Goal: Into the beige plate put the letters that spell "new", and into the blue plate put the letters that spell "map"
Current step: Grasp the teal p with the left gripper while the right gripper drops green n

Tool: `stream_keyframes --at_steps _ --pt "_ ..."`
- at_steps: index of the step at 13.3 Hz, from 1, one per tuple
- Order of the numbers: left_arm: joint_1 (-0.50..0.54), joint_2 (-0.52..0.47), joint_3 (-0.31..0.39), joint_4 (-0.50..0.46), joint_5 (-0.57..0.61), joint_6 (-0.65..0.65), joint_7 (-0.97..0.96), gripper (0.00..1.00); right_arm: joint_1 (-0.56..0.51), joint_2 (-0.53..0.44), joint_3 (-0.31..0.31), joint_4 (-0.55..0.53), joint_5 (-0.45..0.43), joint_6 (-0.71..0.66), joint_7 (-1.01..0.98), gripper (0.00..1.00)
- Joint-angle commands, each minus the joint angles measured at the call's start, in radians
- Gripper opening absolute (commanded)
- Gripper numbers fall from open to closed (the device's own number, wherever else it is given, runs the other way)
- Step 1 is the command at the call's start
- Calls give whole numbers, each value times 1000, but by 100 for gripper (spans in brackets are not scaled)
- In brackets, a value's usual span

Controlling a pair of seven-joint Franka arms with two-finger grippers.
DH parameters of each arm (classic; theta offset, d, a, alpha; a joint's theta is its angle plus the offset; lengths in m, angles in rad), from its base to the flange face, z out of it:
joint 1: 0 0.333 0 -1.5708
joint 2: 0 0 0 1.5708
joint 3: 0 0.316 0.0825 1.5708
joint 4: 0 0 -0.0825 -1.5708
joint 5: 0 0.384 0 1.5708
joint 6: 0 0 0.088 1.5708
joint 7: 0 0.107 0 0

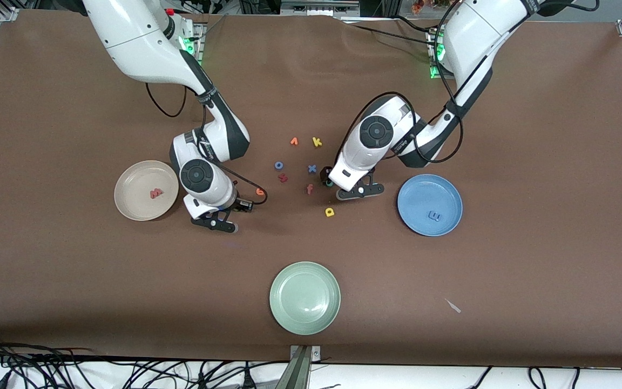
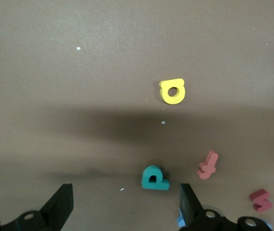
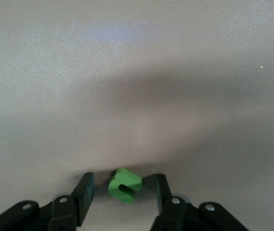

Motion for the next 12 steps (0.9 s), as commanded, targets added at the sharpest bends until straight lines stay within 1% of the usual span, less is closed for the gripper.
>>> stream_keyframes --at_steps 1,3,4,5,6,7,9,10,11,12 --pt "-74 45 17 40 -8 18 -34 89 1 9 2 8 16 7 -1 48" --pt "-131 79 59 79 -8 18 -34 87 0 9 2 3 16 8 -1 43" --pt "-155 91 66 103 -8 14 -34 87 1 9 2 3 16 8 -1 42" --pt "-168 94 82 105 -8 14 -34 82 1 9 2 3 16 13 -1 39" --pt "-174 93 94 103 -7 14 -31 81 1 12 2 3 16 13 -1 37" --pt "-176 94 96 105 -5 14 -28 81 1 13 2 3 16 14 -3 36" --pt "-174 96 99 103 56 8 -28 79 0 12 2 3 16 11 -6 31" --pt "-174 96 99 103 67 8 -28 79 1 12 2 6 16 7 -6 29" --pt "-176 102 100 103 71 8 -26 78 4 9 4 13 16 2 -6 28" --pt "-176 107 100 103 97 8 -24 74 6 7 8 16 15 1 -9 26"
